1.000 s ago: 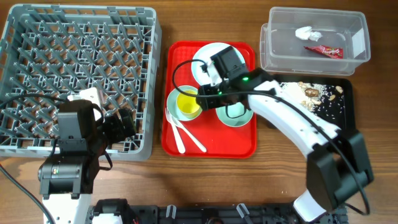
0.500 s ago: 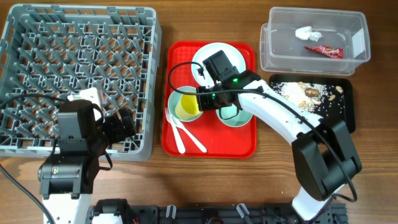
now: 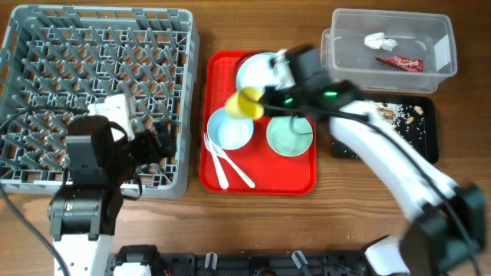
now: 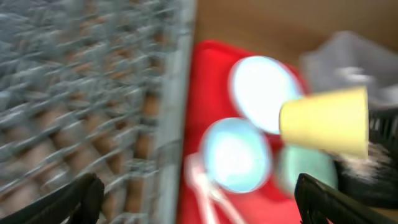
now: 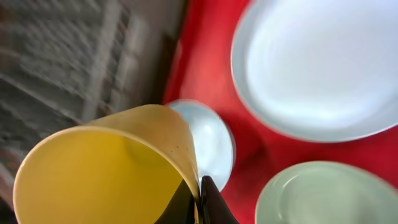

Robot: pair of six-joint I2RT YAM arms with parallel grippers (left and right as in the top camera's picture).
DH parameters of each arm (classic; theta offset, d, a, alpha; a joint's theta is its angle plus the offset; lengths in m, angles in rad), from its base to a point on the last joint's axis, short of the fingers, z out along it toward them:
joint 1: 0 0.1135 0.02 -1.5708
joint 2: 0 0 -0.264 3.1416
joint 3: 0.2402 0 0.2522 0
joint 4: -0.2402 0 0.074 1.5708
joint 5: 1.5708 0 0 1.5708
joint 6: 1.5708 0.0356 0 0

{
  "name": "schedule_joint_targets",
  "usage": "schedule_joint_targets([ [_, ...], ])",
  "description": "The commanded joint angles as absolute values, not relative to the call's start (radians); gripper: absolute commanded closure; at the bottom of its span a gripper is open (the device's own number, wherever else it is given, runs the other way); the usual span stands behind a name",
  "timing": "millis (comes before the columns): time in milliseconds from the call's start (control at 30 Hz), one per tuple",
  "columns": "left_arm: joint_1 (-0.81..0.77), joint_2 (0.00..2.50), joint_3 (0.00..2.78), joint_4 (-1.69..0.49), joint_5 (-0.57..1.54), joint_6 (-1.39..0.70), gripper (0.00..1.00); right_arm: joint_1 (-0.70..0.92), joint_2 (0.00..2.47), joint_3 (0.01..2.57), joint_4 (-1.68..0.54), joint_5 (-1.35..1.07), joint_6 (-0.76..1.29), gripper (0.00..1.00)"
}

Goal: Sort waste into correct bins and load items into the dishwasher rack
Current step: 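Grasp the yellow cup from the blue bowl with the right gripper, then lift the yellow cup and hand it to the left gripper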

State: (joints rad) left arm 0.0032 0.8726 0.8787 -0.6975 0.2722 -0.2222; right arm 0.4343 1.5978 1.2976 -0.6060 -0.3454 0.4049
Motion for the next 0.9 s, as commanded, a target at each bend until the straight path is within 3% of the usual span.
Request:
schedule_joint_targets([
  [0,0.009,0.955,0.898,-0.599,0.628,-0.274,0.0,0.345,1.504,1.324,-0.601,-0.572,0.373,0.96],
  [167,0.009,1.093,0.898,-0.381,0.954,-0.337,0.0,0.283,1.502,1.324,-0.578,-0.906,0.333,0.96],
  [400,0.008,1.267,0.898,-0.041,1.243,-0.491,0.0,0.282,1.502,1.324,-0.476,-1.136,0.343,0.96],
  [667,-0.075,1.368,0.898,0.333,1.38,-0.735,0.0,0.283,1.502,1.324,-0.422,-1.185,0.37,0.96],
  [867,-0.15,1.368,0.898,0.477,1.383,-0.844,0.03,0.283,1.502,1.324,-0.416,-1.2,0.37,0.96],
])
